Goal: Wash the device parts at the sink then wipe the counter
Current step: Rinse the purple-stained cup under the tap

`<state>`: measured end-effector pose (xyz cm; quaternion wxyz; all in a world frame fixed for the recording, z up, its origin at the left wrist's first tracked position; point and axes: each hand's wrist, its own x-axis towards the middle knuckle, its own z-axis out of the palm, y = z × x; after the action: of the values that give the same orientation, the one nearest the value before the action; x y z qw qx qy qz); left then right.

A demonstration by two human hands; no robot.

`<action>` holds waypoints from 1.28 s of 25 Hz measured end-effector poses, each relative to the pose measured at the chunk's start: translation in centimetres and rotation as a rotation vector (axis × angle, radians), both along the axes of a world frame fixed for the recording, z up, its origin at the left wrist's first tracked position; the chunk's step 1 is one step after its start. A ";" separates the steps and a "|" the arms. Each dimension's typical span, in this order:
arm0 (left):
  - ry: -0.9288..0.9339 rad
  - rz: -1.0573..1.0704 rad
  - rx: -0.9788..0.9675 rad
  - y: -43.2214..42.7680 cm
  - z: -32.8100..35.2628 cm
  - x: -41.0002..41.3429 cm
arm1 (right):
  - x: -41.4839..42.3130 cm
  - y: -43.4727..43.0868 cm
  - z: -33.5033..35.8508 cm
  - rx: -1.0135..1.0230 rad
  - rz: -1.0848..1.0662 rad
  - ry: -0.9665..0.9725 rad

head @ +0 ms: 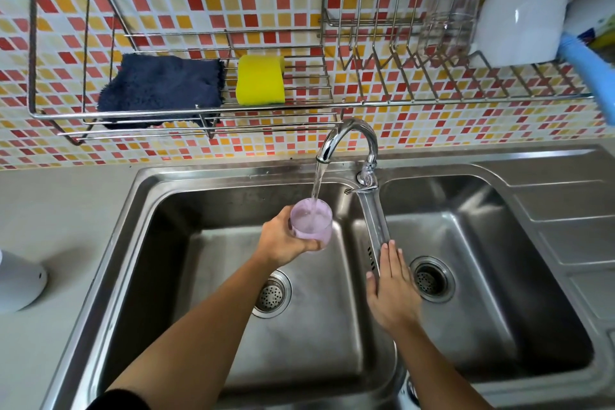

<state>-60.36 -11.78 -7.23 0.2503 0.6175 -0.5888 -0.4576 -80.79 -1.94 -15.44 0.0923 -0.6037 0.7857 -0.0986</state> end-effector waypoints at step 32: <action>-0.080 0.018 -0.011 -1.3 0.1 -0.1 | -0.1 0.1 0.7 0.027 0.010 -0.056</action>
<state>-60.42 -13.09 -7.11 0.2340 0.6392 -0.5954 -0.4268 -80.85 -1.87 -14.77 0.1230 -0.6032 0.7811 -0.1043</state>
